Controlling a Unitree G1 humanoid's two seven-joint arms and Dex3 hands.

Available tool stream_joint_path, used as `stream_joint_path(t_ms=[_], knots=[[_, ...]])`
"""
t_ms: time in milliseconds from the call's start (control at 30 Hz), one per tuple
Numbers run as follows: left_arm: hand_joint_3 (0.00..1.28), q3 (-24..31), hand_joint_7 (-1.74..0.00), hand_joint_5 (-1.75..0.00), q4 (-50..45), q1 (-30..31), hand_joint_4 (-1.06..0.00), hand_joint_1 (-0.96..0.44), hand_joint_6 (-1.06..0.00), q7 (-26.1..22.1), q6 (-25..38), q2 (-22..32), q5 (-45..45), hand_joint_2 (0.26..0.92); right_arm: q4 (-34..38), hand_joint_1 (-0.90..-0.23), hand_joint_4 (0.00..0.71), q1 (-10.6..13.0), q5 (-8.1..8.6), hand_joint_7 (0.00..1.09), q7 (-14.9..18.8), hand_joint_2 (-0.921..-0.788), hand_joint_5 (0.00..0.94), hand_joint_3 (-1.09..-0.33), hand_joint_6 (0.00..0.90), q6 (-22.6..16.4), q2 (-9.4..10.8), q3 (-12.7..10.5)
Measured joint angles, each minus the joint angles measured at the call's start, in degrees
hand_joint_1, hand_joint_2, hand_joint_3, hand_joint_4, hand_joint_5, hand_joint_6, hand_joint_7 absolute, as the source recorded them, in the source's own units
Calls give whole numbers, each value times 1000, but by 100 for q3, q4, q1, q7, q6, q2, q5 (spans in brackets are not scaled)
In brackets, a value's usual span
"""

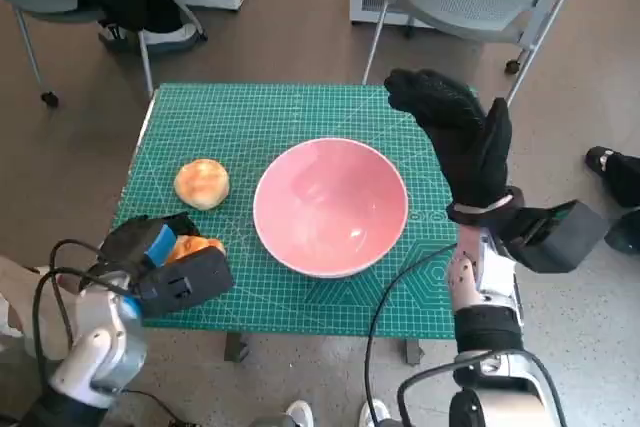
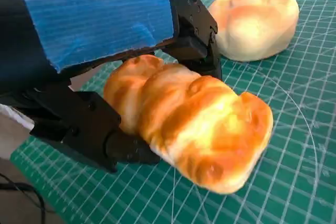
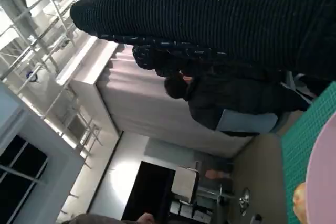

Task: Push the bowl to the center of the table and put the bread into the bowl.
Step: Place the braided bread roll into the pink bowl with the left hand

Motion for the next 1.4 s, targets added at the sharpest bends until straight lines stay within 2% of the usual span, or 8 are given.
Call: stream_joint_path(t_ms=[600,867,933,1100,1400], knots=[[542,513,-913,-1330,-1284,474,-759,4,-779,-392,-78,38,17,616,76,-720,91,-17,6,42,9,-921,0,-857,154,-44,25,2],[452,801,-948,-1218,-2049,372,-799,3,-775,-657,-60,44,65,654,68,-717,88,-16,9,44,25,-921,0,-857,153,-45,24,0],[405,861,-985,-1166,-2174,312,-809,4,-762,-697,-67,44,64,679,61,-715,88,-16,8,45,25,-921,0,-858,153,-49,24,-1],[372,967,-1105,-1034,-2356,-26,-829,4,-741,-753,-160,44,62,695,61,-706,87,-17,7,46,25,-921,0,-861,151,-68,16,-10],[363,958,-1133,-1001,-2389,-1017,-833,4,-738,-860,-307,14,109,699,34,-703,85,-10,1,48,17,-921,0,-864,148,-86,3,-11]])
